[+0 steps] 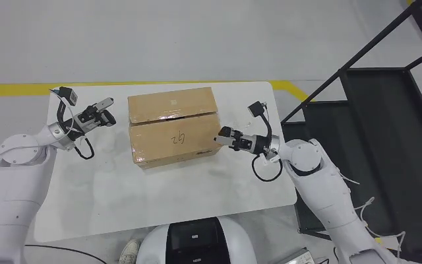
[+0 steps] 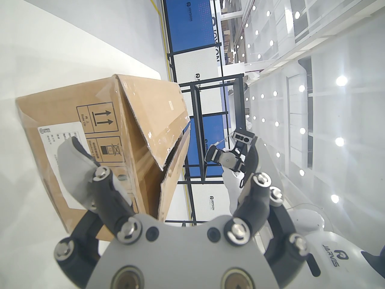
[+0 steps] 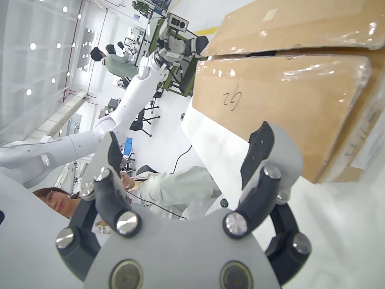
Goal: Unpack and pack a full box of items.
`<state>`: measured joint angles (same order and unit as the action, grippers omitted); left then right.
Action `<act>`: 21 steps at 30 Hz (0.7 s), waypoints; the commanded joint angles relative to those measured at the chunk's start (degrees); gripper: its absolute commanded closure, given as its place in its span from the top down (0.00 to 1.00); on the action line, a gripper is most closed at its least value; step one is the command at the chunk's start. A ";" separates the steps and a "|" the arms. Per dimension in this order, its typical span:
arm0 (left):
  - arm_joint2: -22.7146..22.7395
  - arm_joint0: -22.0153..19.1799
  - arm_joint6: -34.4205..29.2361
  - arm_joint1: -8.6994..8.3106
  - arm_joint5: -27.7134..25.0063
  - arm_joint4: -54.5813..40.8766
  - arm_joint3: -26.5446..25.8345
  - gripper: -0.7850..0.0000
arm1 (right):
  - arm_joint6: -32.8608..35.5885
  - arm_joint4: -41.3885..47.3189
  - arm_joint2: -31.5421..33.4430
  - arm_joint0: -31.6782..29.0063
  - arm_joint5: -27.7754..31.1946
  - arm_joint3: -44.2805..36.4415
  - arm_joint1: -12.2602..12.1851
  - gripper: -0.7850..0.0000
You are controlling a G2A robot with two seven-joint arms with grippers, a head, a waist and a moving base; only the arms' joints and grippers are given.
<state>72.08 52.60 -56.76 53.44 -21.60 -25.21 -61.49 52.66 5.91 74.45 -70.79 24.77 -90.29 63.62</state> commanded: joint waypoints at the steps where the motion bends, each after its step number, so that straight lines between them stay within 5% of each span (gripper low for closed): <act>1: 0.00 0.00 0.00 0.00 0.00 0.00 0.00 1.00 | 1.54 0.41 -0.12 2.18 1.00 3.59 -0.02 1.00; 7: 0.00 0.00 0.00 0.00 0.00 0.00 0.00 1.00 | 5.39 3.30 -1.81 9.62 4.04 14.19 0.28 1.00; 15: 0.00 0.00 0.00 0.00 0.00 0.00 0.00 1.00 | -2.04 -4.23 -9.92 18.70 5.70 24.90 2.52 1.00; 21: 0.00 0.00 0.00 0.00 0.00 0.00 0.00 1.00 | -1.73 -1.90 -13.26 21.45 8.98 28.62 3.71 1.00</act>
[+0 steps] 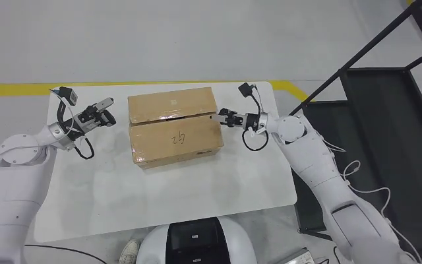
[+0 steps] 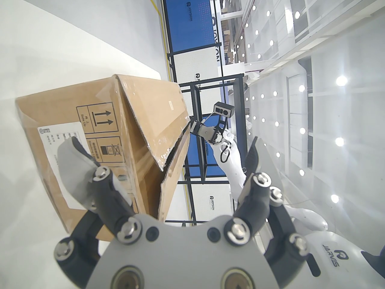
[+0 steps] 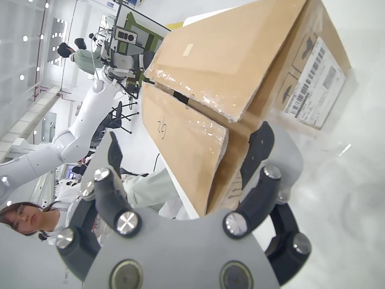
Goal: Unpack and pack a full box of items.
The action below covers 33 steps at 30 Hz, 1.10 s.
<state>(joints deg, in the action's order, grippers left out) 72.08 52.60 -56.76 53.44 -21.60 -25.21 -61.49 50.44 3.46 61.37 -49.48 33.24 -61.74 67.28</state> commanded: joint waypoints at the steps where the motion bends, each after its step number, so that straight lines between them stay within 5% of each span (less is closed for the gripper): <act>1: 0.00 0.00 0.00 0.00 0.00 0.00 0.00 1.00 | 1.38 1.44 -0.32 0.22 1.23 0.08 0.09 1.00; 12: 0.00 0.00 0.00 0.00 0.00 0.00 0.00 1.00 | 14.14 13.13 3.74 -4.42 3.32 -6.89 -1.88 1.00; 19: 0.00 0.00 0.00 0.00 0.00 0.00 0.00 1.00 | 20.39 19.35 5.99 -11.66 0.21 -19.71 -3.90 1.00; 27: 0.00 0.00 0.00 0.00 0.00 0.00 0.00 1.00 | 23.85 12.88 5.13 -18.88 -3.26 -29.33 -6.06 1.00; 33: 0.00 0.00 0.00 0.00 0.00 0.00 0.00 1.00 | 17.84 3.48 2.01 -21.42 -5.94 -28.74 -5.95 1.00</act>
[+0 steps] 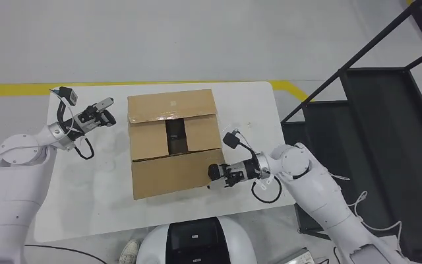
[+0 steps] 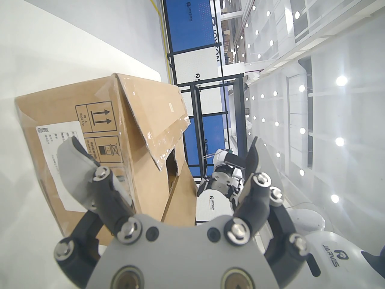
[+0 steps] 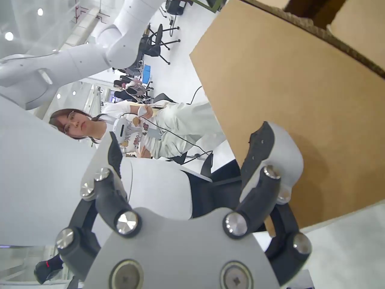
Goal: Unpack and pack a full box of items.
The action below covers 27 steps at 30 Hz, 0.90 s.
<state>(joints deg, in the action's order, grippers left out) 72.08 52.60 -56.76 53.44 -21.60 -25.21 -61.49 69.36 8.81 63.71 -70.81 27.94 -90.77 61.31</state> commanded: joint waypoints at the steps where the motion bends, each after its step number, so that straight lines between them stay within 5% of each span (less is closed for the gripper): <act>1: 0.00 0.00 0.00 0.00 0.00 0.00 0.00 1.00 | -2.65 -3.65 -0.87 -0.27 -1.67 0.62 0.10 1.00; 12: 0.00 0.00 0.00 0.00 0.00 0.00 0.00 1.00 | -10.59 -14.41 -5.19 0.16 -7.41 3.39 0.64 1.00; 27: 0.61 0.91 -0.86 -0.14 0.37 -0.54 -3.16 1.00 | -4.69 7.85 2.91 1.76 -4.64 -2.85 -0.61 1.00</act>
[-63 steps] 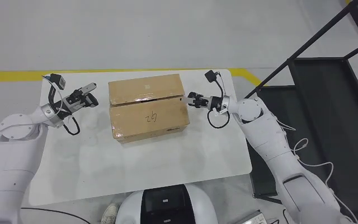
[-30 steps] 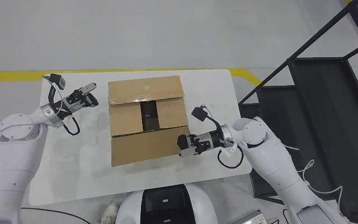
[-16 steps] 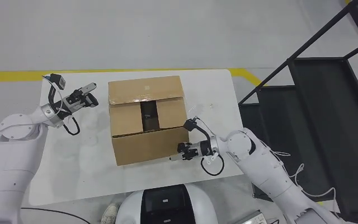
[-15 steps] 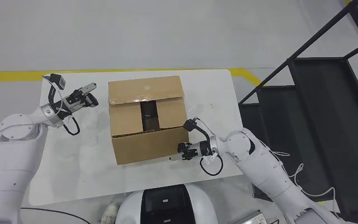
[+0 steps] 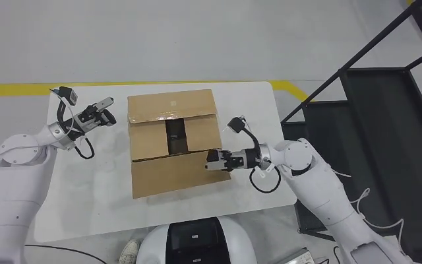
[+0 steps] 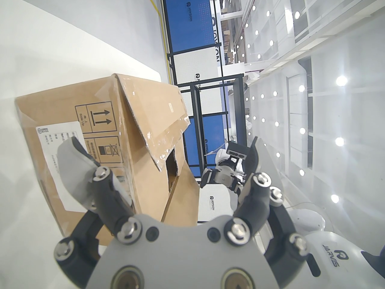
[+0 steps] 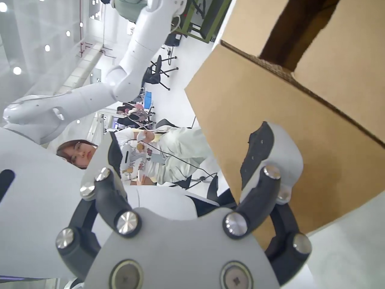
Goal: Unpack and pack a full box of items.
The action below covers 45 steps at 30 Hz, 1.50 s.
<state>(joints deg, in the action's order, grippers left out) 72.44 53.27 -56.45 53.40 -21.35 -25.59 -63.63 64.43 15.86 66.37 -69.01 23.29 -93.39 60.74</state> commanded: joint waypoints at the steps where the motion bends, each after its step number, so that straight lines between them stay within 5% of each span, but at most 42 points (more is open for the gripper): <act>1: 0.63 0.55 -2.33 -0.23 0.20 -0.48 -1.88 1.00 | 0.42 1.62 0.53 -0.13 0.20 -0.50 -0.10 1.00; 7: -0.44 2.26 -7.29 -0.09 1.72 -2.64 -5.36 1.00 | -0.47 4.29 1.56 -1.40 1.49 -1.25 -0.30 1.00; 28: -7.51 -6.14 2.24 4.73 -1.42 -12.48 2.51 1.00 | -1.37 6.31 4.48 -5.40 1.55 -2.10 -1.23 1.00; 45: -22.31 -24.76 14.09 14.56 -10.72 -7.11 28.89 1.00 | -3.34 3.67 4.76 -7.13 0.52 -1.82 -1.63 1.00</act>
<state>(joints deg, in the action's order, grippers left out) 50.68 29.34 -43.37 67.59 -31.67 -34.05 -36.50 61.14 19.58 71.03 -76.05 23.79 -95.19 59.14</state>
